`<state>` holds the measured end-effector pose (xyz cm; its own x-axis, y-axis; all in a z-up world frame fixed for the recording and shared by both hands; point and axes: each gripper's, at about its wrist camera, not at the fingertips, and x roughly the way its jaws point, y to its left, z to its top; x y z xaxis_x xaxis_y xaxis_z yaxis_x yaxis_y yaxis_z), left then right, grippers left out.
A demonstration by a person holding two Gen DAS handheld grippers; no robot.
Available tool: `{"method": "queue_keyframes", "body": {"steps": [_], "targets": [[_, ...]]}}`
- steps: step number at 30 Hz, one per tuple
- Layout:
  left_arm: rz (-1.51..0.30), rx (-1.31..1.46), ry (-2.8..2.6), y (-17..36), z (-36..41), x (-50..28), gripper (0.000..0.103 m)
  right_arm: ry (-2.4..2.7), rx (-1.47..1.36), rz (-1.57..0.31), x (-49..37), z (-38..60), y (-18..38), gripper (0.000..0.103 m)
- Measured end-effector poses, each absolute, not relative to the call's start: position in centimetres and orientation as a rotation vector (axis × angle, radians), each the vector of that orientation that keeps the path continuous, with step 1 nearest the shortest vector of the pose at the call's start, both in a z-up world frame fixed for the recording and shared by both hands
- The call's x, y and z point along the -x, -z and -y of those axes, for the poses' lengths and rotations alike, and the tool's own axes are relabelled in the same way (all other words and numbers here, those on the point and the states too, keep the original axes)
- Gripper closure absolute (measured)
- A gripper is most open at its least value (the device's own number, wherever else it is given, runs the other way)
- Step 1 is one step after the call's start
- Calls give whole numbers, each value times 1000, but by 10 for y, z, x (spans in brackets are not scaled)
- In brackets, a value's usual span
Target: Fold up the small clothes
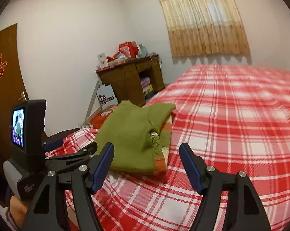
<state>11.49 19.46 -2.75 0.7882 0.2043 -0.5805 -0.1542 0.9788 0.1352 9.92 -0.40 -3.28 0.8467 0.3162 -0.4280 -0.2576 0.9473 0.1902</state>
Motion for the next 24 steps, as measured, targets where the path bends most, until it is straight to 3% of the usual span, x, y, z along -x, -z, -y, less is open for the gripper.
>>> {"method": "queue_keyframes", "body": {"steps": [24], "targets": [[-435,-88,-212,-33,-183,-26,0,-106,17,-216,6,-9,-41,18]]}}
